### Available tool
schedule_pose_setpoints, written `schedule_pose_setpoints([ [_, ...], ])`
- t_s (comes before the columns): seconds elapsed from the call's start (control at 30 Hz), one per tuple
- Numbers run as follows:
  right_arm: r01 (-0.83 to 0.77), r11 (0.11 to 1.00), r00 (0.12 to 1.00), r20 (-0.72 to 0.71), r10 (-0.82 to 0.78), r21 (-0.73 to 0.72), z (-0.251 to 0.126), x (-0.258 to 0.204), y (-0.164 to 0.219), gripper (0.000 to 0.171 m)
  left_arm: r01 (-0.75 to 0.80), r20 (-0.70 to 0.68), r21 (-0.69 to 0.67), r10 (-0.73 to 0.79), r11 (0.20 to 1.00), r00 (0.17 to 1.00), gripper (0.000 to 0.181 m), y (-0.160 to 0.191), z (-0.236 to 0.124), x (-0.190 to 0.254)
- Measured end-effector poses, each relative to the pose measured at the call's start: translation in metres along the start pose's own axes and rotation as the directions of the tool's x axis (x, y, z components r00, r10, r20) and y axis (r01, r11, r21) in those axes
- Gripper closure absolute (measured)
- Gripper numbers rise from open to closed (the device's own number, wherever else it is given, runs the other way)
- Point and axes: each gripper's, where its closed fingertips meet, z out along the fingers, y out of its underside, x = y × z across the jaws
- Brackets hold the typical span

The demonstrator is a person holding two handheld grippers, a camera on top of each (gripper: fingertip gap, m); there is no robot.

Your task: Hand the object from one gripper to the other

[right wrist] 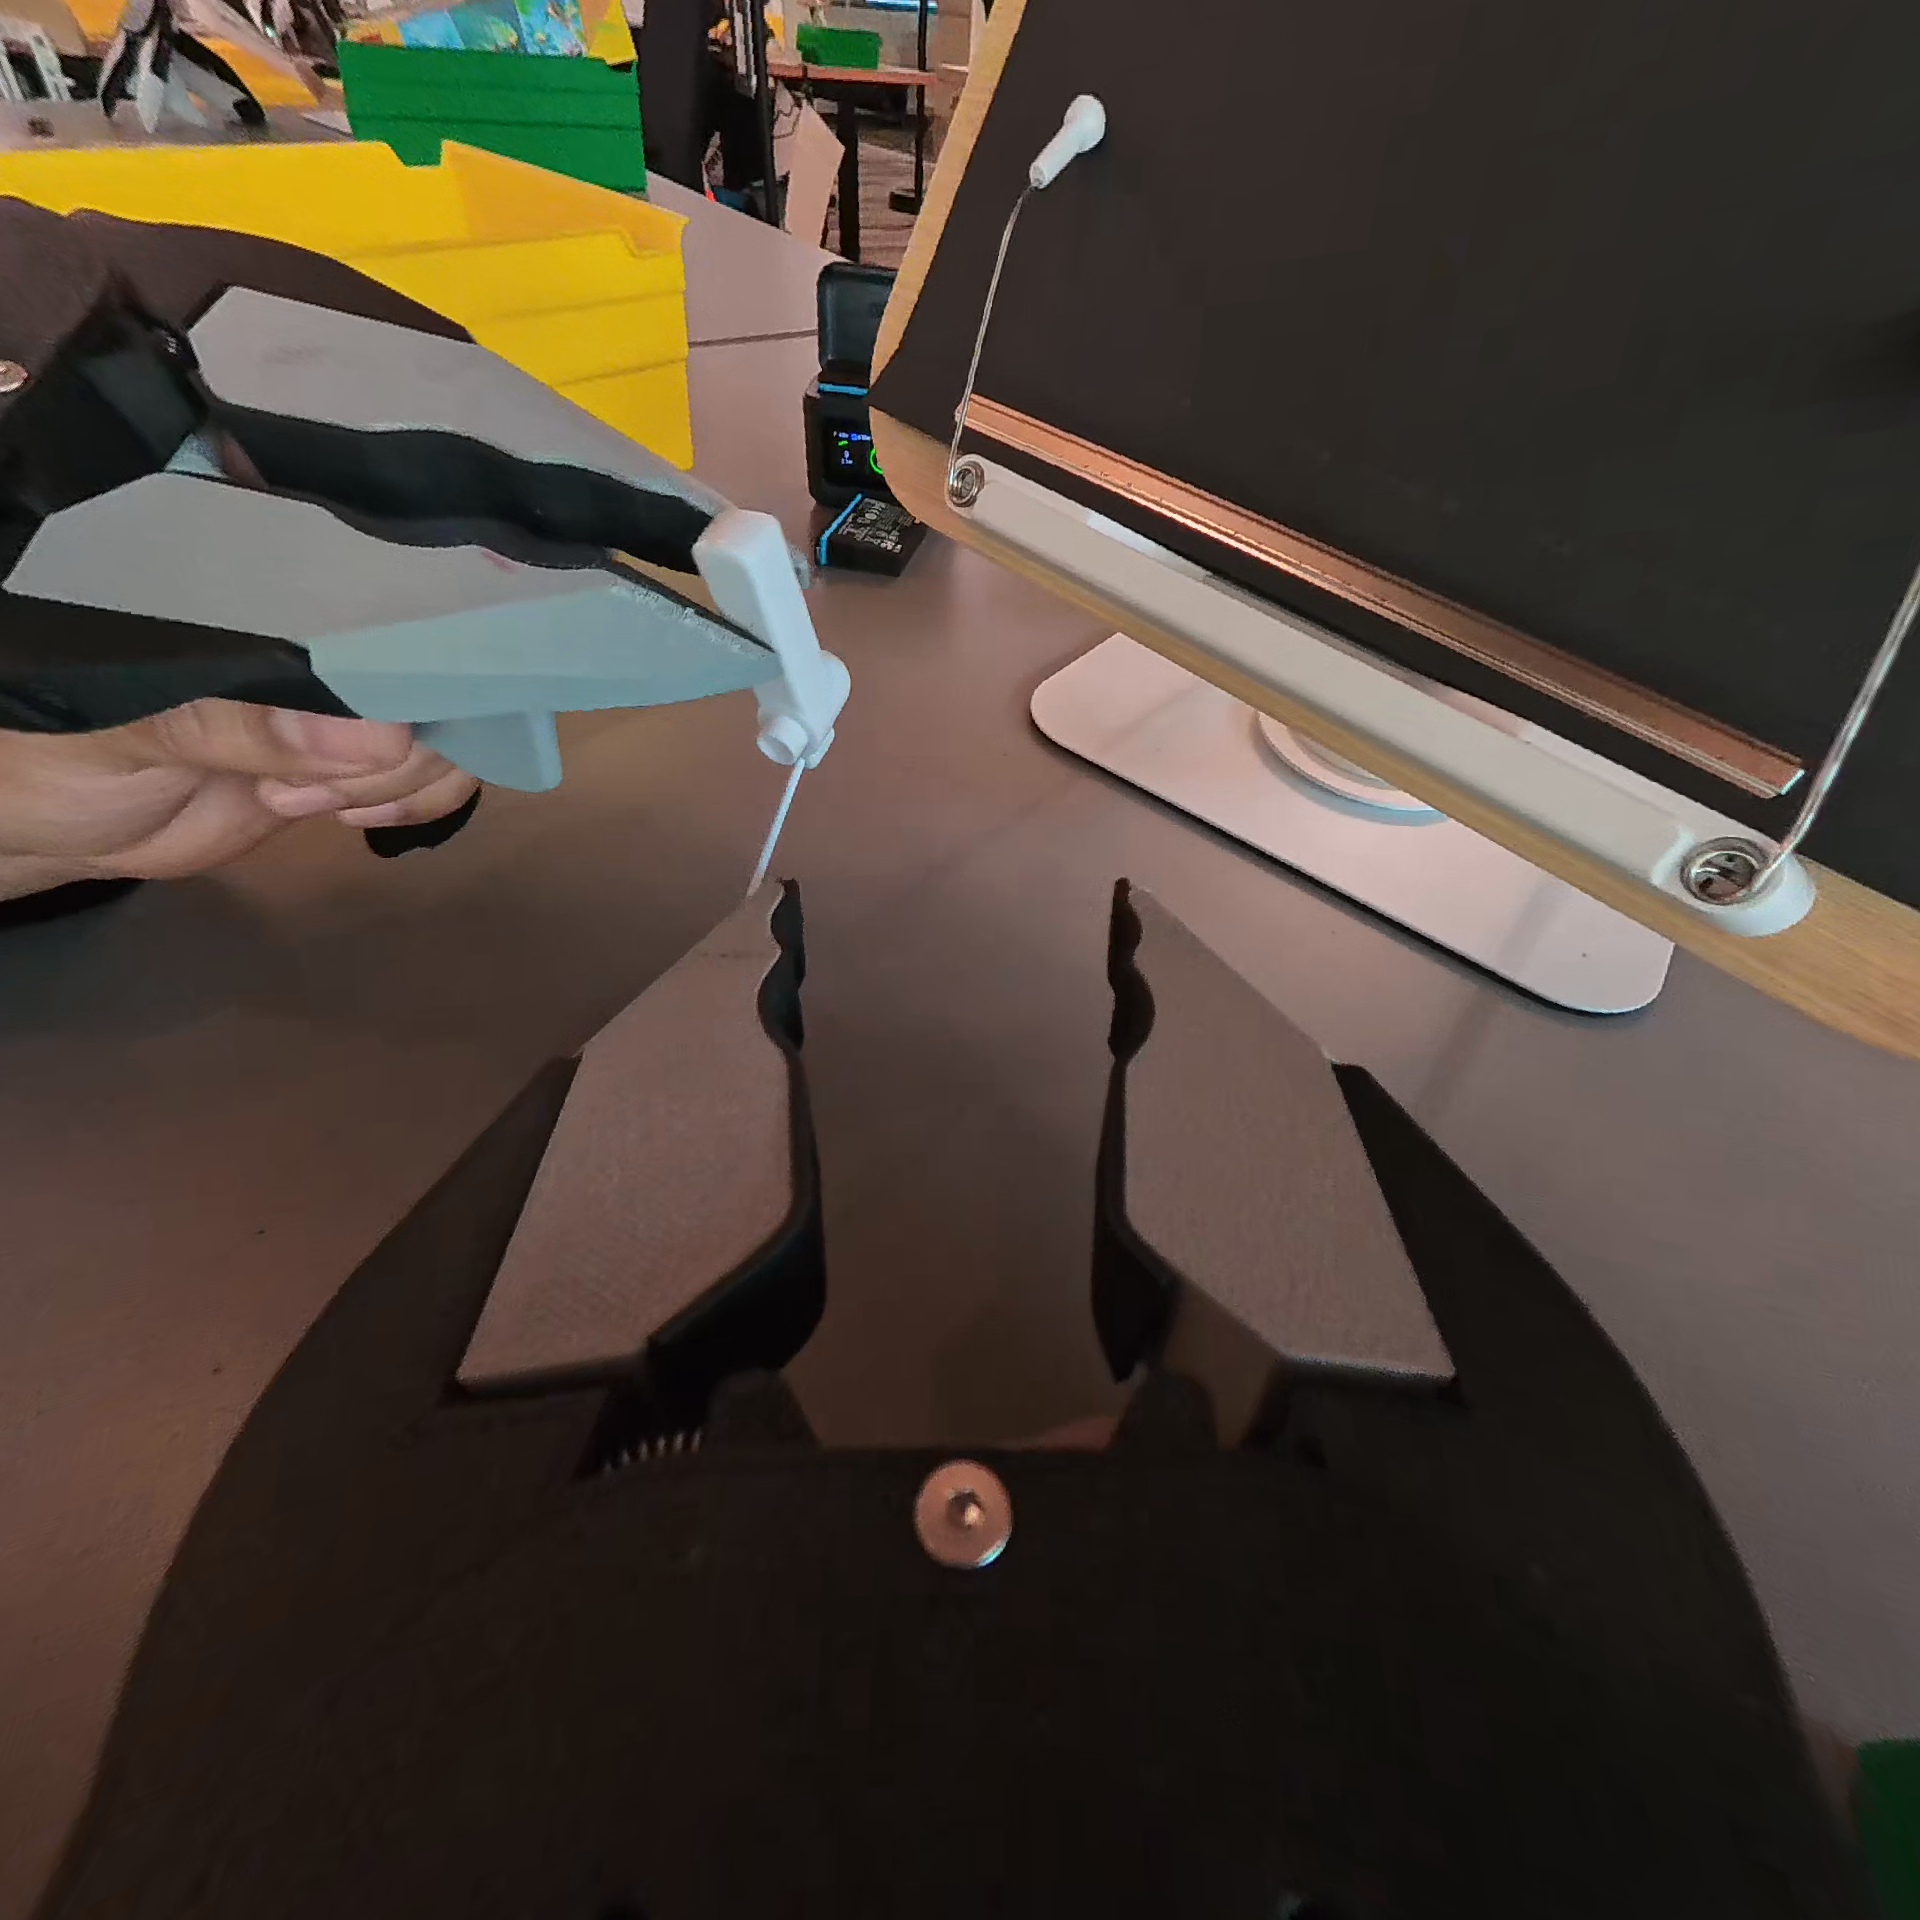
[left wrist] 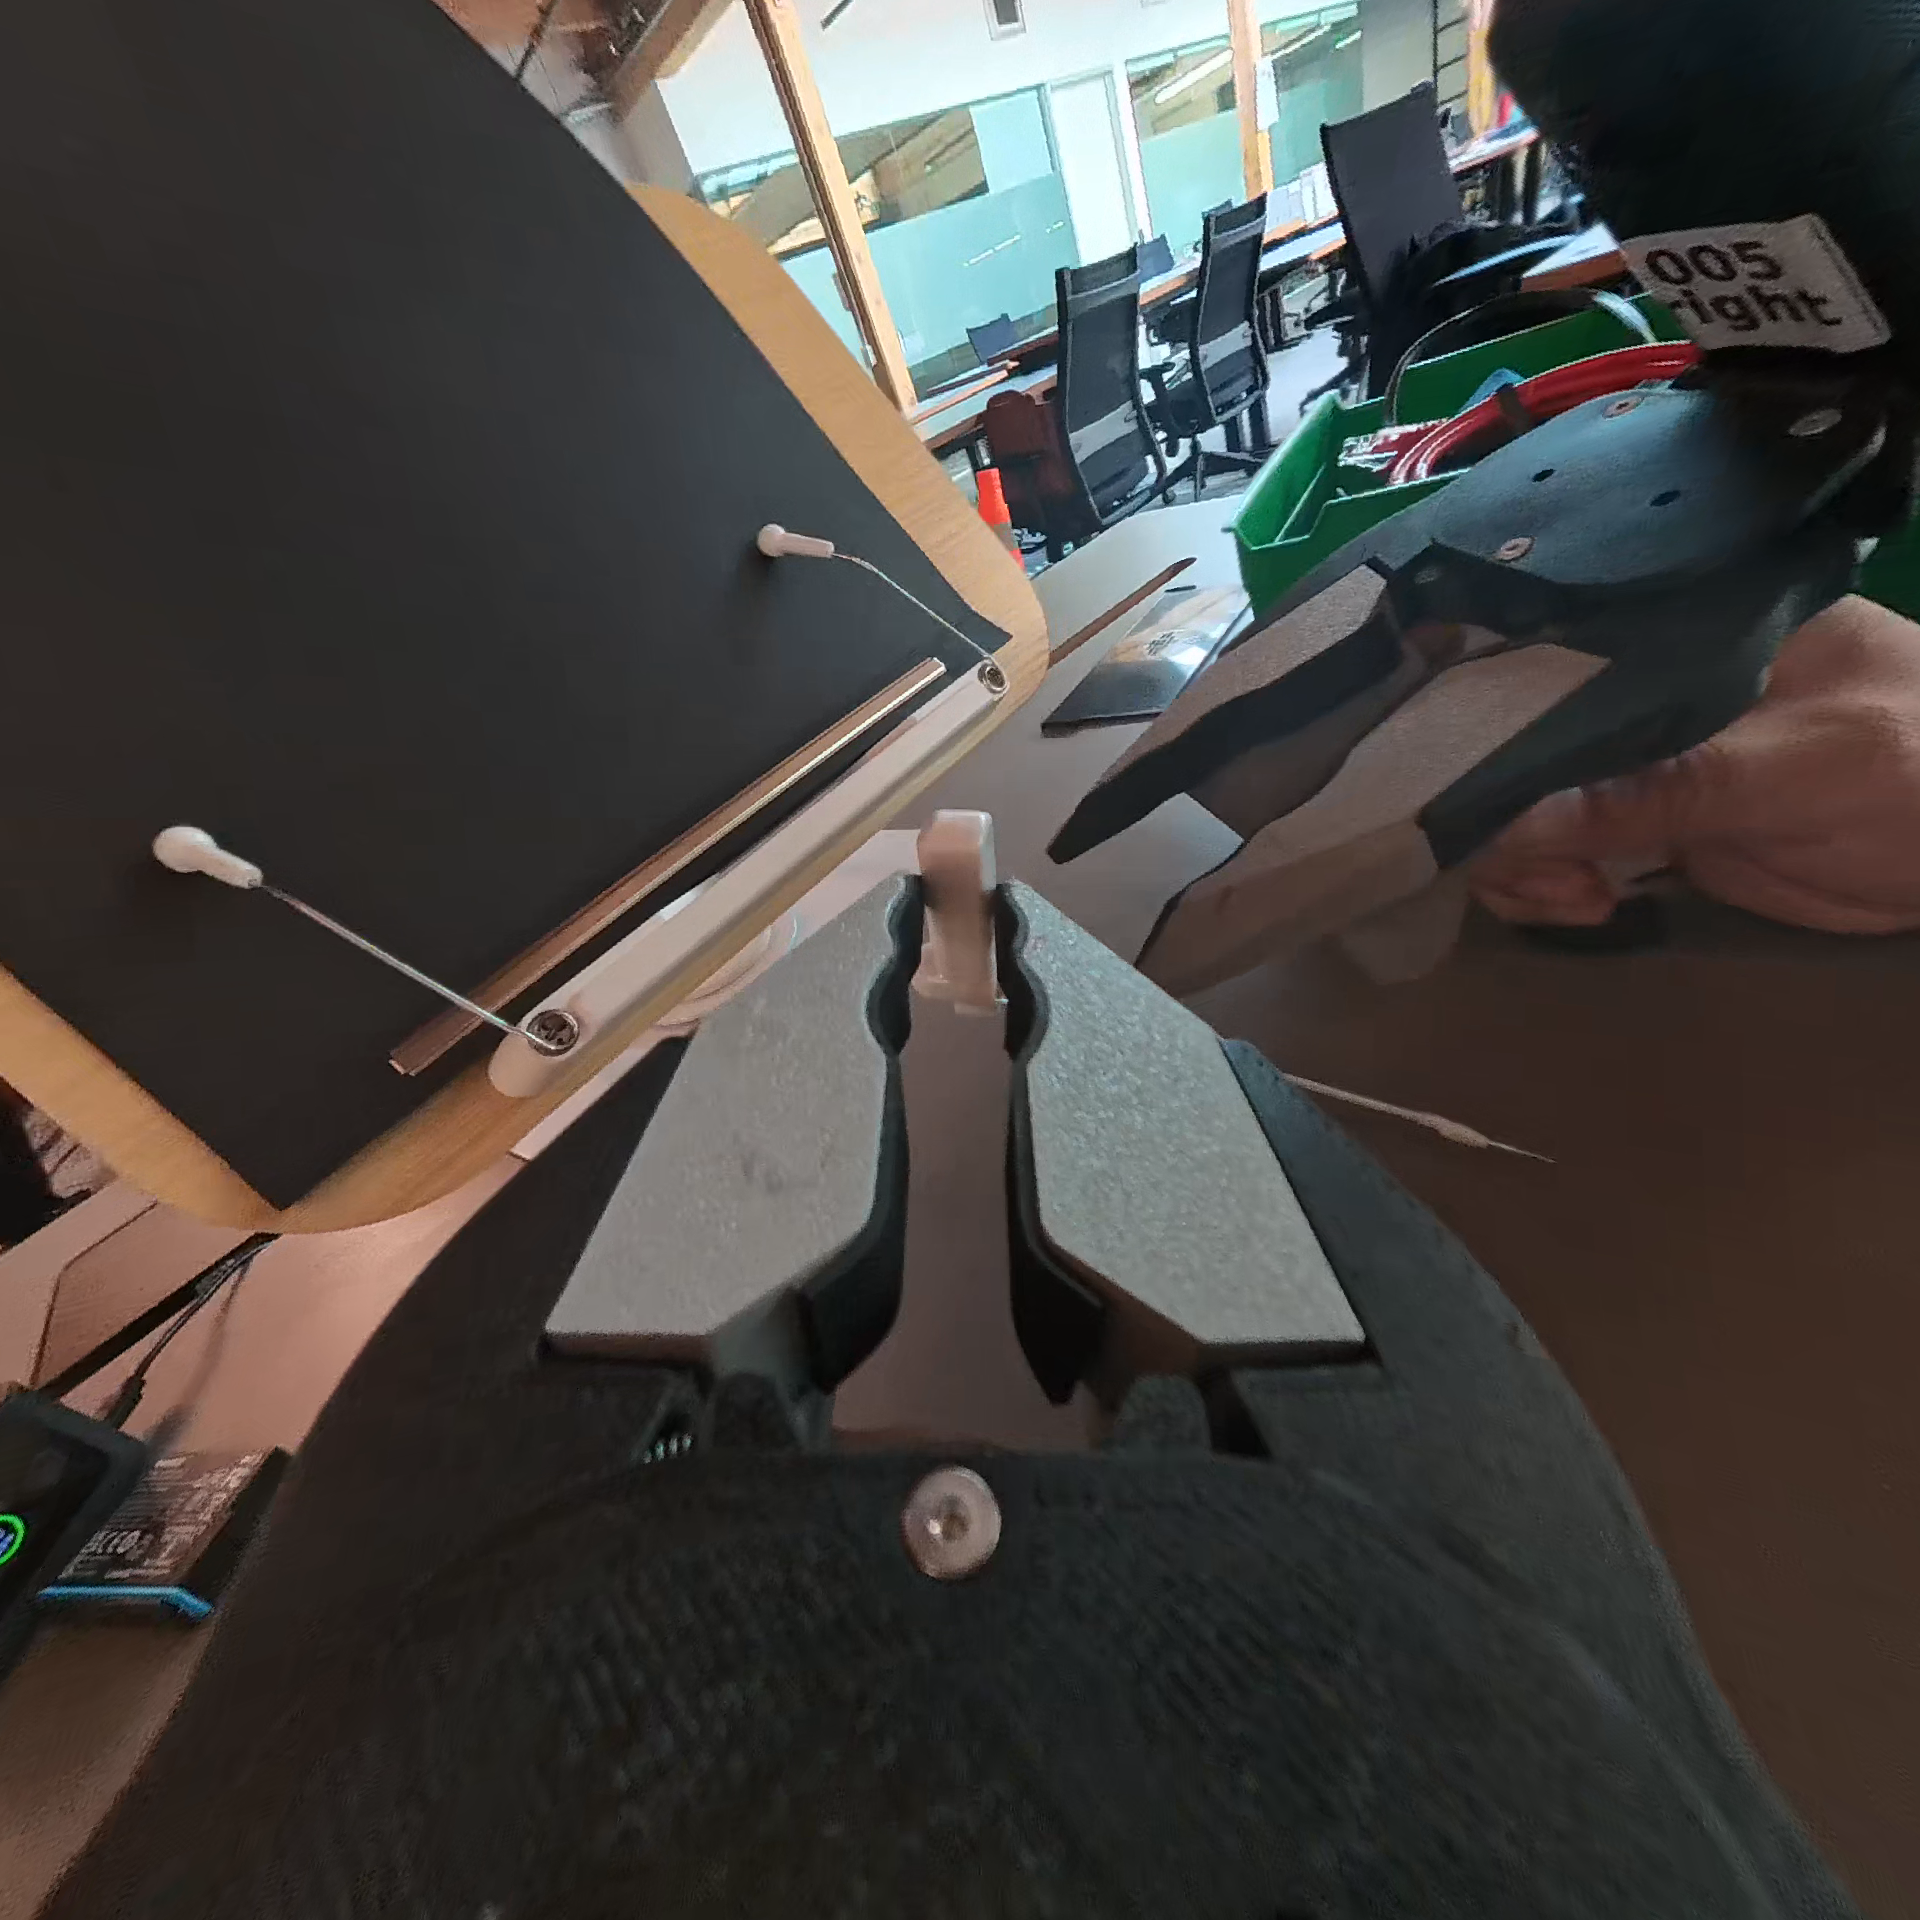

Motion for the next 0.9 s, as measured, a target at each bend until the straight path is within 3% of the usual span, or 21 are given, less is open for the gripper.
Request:
schedule_pose_setpoints([
  [0.9, -0.022, 0.999, 0.999, -0.022, 0.023, 0.024, -0.009, -0.0003, -0.0015, 0.116, 0.033, 0.014, -0.002, -0.033, 0.999, 0.999, 0.171, 0.0023, -0.0005, -0.0037],
])
